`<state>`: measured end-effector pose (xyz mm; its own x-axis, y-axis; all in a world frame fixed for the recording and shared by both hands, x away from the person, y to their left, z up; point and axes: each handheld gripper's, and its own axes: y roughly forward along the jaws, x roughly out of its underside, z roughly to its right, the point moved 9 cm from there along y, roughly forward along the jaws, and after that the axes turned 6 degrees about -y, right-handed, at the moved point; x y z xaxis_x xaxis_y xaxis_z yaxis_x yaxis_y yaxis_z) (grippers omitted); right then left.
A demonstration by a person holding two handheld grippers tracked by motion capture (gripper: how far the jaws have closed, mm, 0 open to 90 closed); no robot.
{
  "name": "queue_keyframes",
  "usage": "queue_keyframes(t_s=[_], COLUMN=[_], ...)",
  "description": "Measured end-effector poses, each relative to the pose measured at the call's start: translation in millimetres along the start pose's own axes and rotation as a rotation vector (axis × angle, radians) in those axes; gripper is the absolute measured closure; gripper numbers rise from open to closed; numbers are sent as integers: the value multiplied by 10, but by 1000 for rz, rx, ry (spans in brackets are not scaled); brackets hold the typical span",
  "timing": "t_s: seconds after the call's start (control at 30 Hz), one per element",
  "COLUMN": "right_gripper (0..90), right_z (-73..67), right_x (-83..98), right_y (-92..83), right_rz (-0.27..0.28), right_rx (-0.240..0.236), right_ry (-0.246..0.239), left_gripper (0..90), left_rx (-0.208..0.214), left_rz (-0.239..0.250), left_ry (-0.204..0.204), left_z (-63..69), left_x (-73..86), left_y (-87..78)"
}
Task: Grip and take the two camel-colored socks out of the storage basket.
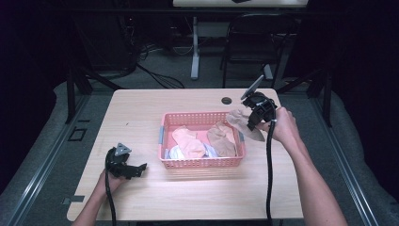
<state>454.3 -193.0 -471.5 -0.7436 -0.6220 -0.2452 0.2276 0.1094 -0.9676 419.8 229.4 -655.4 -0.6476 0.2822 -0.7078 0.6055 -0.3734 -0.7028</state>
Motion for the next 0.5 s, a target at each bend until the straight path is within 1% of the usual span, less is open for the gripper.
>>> queue_keyframes(t_s=[0.03,0.1,0.13,0.17,0.23,0.27,0.3,0.37,0.4,0.43,0.47,0.5], right_gripper=[850,850,850,850,850,850,850,850,851,851,850,850], right_z=[19,42,94,94,154,210,237,304,327,348,380,380], right_x=[23,48,95,95,153,205,230,292,326,351,385,385], right_y=[-14,-25,-43,-43,-67,-90,-98,-125,-138,-139,-148,-148], right_rz=[1,0,7,7,1,7,13,8,0,7,0,0], right_rx=[1,-1,9,9,11,14,18,21,19,22,29,29], right_ry=[10,14,33,33,38,55,67,69,78,94,91,91], left_gripper=[0,0,0,0,0,0,0,0,0,0,0,0], left_rx=[0,0,-1,-1,1,1,0,1,1,1,1,1], left_rz=[-1,0,0,0,0,1,1,0,0,0,0,0], left_ry=[2,1,1,1,-2,-4,-3,-1,-1,0,0,-1], left_z=[-2,0,-1,-1,2,4,3,2,2,1,1,1], left_x=[0,0,0,0,0,0,0,0,0,0,0,0], left_y=[-1,0,0,0,0,1,0,0,0,0,0,0])
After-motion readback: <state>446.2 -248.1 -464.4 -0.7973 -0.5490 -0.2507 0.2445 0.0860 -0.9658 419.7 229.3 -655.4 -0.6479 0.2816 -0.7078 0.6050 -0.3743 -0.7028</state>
